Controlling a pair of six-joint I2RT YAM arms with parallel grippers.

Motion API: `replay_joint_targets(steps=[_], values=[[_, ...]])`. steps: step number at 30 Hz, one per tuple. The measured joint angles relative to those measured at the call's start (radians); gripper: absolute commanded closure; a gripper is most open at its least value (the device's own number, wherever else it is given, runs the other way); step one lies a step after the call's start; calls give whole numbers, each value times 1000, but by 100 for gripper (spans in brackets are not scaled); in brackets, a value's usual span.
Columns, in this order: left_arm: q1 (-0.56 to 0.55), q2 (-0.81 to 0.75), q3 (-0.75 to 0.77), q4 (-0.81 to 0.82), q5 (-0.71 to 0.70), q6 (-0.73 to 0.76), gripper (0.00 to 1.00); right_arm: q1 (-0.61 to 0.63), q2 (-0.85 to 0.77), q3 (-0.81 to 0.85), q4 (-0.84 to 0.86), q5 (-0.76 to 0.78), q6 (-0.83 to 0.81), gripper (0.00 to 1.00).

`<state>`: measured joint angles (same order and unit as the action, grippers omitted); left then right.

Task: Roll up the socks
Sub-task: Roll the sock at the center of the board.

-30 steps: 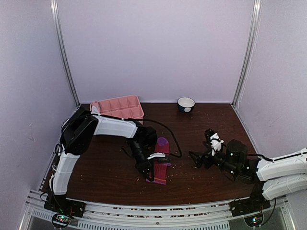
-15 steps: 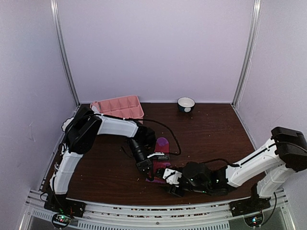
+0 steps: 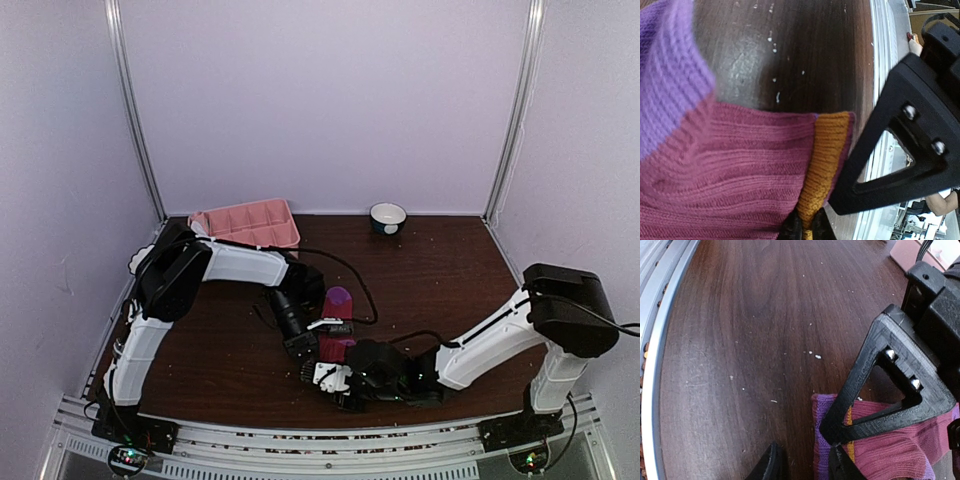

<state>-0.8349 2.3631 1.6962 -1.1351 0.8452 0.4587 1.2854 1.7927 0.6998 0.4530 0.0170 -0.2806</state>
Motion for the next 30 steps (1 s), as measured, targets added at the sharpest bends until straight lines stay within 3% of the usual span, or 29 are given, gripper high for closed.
replay_joint_targets(steps=[20,22,27,30], values=[[-3,0,7,-8,-8,23,100,-62,-2,-64,66,-21,-2,68],[-4,0,8,-9,-10,27,91,-69,-2,-64,64,-23,-1,70],[-5,-10,3,-15,-5,46,63,-103,5,-41,27,-59,14,88],[-8,-39,-7,-16,-25,66,53,-135,11,-14,-4,-117,41,95]])
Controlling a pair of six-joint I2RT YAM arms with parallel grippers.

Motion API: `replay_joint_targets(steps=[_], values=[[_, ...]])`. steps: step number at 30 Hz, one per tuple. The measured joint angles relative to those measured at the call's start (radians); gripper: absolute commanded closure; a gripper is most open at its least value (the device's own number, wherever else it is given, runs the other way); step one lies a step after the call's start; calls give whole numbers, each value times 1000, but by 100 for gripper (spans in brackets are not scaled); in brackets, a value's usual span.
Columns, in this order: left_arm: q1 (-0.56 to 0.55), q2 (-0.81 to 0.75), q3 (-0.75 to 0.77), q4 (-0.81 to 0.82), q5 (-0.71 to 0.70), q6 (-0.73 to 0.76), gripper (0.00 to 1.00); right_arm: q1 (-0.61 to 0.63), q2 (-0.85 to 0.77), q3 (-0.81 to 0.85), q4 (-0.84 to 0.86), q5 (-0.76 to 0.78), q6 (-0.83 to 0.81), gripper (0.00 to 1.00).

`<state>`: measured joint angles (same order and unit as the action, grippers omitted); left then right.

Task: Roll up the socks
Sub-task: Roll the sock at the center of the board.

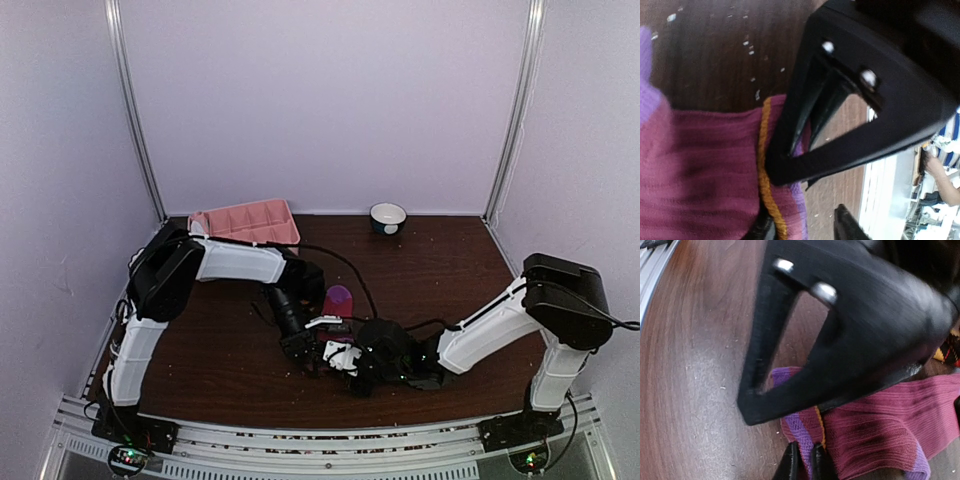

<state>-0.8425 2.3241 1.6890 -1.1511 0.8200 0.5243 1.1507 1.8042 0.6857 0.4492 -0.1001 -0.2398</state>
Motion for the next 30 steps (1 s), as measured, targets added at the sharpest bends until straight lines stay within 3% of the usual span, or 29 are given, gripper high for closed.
replay_joint_targets(steps=[1,6,12,19,30], values=[[0,-11,-4,5,-14,6,45,-10,0,5,-6,-19,6,96],[8,-98,-79,85,-89,16,40,-45,-2,8,-29,-97,51,100],[31,-278,-285,251,-210,13,41,-80,-18,7,-67,-180,108,100],[33,-462,-471,430,-218,60,47,-170,-5,12,-75,-356,209,100],[-76,-464,-504,610,-267,125,47,-291,82,83,-98,-613,346,100]])
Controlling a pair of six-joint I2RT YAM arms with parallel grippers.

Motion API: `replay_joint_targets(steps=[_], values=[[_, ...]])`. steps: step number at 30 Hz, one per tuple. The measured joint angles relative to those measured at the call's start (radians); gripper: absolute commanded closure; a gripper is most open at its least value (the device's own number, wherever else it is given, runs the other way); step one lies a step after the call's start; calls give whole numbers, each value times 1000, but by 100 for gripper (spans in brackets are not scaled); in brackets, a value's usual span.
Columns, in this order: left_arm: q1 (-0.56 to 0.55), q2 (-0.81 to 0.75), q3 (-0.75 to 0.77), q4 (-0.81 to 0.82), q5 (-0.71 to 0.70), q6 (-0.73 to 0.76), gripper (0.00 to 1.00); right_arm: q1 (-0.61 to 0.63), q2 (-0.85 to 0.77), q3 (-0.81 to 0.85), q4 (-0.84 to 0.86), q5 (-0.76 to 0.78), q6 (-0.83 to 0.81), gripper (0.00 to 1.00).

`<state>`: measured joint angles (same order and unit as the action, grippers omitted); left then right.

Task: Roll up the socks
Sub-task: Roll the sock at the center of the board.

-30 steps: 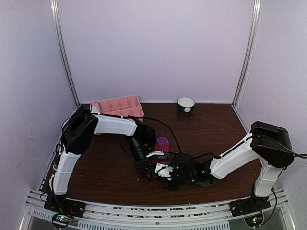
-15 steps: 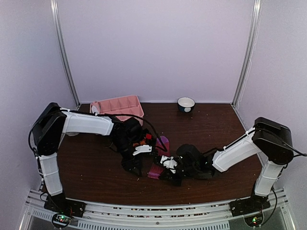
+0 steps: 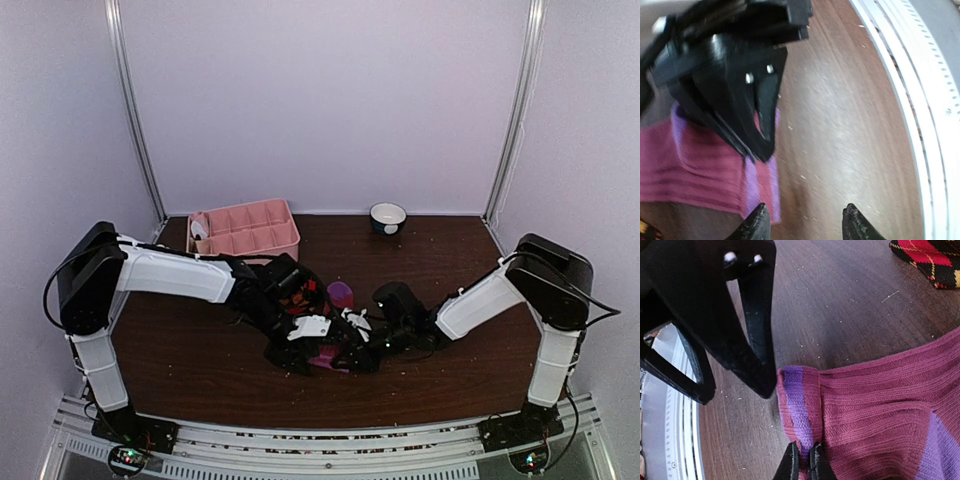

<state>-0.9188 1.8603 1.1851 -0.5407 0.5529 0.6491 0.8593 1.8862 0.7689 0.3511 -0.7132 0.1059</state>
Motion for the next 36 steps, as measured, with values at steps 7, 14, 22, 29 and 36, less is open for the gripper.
replay_joint_targets(steps=[7,14,22,29,36], values=[[-31,24,2,97,-104,16,53,-26,15,10,-8,-54,32,100],[-39,80,5,117,-158,39,72,-40,21,12,-12,-78,52,99],[-38,111,66,81,-165,26,100,-42,17,13,-18,-79,75,84],[-23,203,189,-10,-80,-26,100,-48,-86,-124,84,-27,124,60],[15,275,291,-142,10,-68,100,-52,-169,-261,198,44,196,52]])
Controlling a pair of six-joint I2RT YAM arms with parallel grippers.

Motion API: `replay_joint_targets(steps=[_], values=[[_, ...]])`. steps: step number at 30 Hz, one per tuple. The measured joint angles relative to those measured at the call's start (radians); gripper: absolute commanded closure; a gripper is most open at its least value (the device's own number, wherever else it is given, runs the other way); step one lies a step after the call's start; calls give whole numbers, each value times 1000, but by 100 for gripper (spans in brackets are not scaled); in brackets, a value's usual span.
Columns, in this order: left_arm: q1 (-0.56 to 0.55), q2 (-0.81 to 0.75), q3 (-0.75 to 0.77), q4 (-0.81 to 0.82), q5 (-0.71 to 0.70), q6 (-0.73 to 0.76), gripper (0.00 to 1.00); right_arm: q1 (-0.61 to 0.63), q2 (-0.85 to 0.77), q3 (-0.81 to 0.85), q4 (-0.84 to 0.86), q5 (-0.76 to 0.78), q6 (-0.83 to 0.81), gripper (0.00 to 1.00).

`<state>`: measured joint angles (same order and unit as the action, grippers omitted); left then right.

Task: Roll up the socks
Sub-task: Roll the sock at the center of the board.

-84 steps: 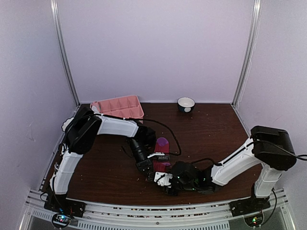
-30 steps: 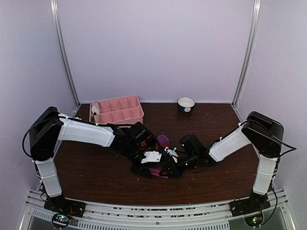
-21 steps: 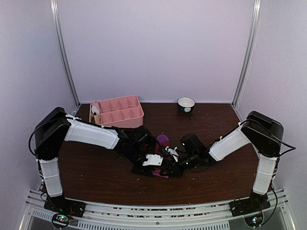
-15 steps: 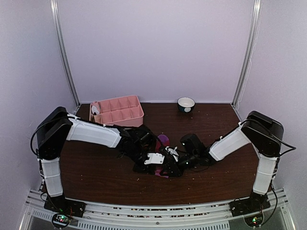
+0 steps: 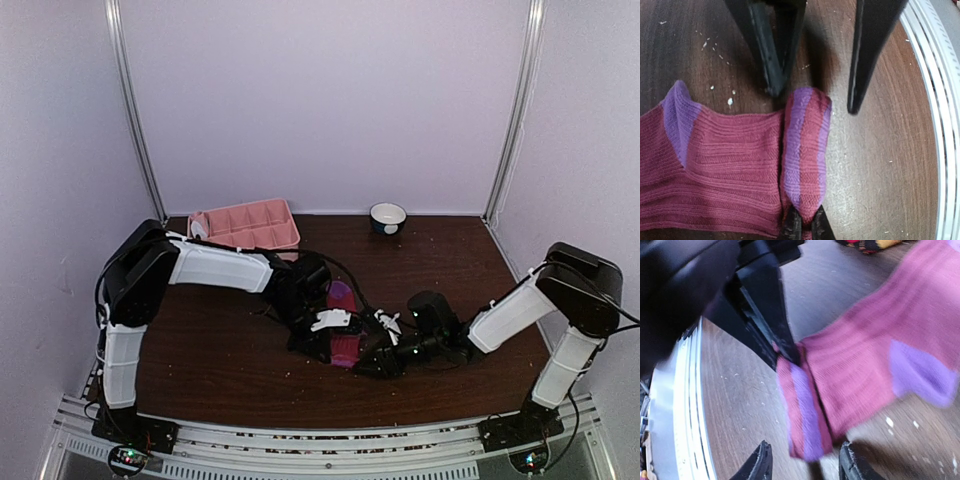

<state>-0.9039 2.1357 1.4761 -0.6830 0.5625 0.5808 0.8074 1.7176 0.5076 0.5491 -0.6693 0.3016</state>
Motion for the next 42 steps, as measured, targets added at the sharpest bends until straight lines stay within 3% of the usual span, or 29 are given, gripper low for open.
replay_joint_targets(steps=[6,10,11,12,13,18,21,24,27,36,42], values=[[9,10,5,-29,29,-4,100,-1,-92,-86,13,88,35,54],[15,16,5,-51,64,-6,100,-1,-243,-189,31,154,45,52],[16,18,5,-64,77,-6,100,-1,-279,-207,33,172,43,13],[17,19,5,-71,84,-6,100,-1,-323,-226,35,195,41,1],[18,20,5,-84,95,-3,100,0,-379,-244,32,224,37,0],[18,35,5,-195,162,44,100,3,-622,-255,-12,402,-4,0],[18,54,19,-262,190,68,100,-1,-706,-250,-34,537,24,0],[23,82,44,-312,217,74,100,-3,-737,-299,18,608,63,7],[36,105,63,-341,247,73,100,40,-689,-330,25,626,13,7],[80,177,137,-442,300,31,100,438,-470,-323,101,752,-305,29],[88,205,160,-474,328,4,100,555,-239,-166,84,776,-506,38]])
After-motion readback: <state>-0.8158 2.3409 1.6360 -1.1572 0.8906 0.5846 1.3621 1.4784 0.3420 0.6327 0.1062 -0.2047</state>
